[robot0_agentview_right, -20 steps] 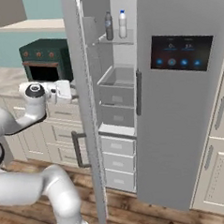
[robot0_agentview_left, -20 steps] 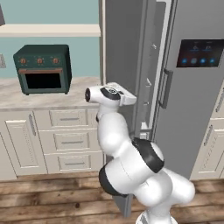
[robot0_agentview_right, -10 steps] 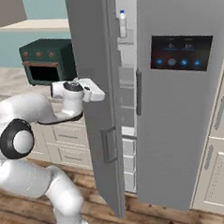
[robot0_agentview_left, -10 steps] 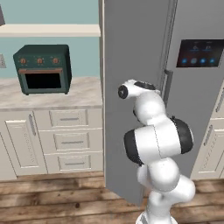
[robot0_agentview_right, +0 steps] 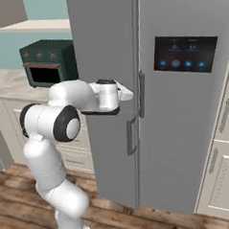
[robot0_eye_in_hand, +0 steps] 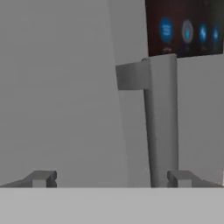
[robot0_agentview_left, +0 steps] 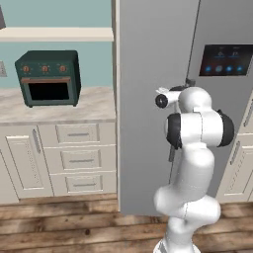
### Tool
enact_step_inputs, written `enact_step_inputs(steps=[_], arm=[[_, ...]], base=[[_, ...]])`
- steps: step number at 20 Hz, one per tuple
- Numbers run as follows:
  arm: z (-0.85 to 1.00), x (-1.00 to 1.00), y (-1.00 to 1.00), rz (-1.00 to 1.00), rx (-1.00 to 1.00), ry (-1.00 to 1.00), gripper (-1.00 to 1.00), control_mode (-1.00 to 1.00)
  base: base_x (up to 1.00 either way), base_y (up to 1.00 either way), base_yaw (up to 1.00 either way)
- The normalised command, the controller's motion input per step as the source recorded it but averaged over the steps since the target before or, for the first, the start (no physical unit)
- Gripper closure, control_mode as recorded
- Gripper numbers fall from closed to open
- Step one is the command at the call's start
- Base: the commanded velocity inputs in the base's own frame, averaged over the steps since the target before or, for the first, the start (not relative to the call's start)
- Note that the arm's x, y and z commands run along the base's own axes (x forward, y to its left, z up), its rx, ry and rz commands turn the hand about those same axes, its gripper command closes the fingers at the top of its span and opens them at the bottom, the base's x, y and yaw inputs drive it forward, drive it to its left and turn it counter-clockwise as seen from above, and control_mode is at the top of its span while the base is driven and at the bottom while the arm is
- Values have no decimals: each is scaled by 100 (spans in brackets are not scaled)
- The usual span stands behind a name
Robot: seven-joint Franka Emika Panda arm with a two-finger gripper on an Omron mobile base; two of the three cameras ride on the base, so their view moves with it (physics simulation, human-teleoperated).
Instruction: Take the bottled waters from the counter and place them in the freezer to freeze. Close the freezer door after placing the bottles.
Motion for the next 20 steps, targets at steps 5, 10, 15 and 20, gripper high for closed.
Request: enact_step_inputs(steps=[5, 10, 15, 20], arm=[[-7, 75, -73, 11, 8, 0, -100, -100], [-1, 62, -62, 10, 10, 0, -100, -100], [0, 11, -17, 1, 0, 0, -100, -100], [0, 0, 0, 0, 0, 0, -100, -100]], base=[[0, 0, 0], [0, 0, 0], [0, 0, 0], [0, 0, 0]])
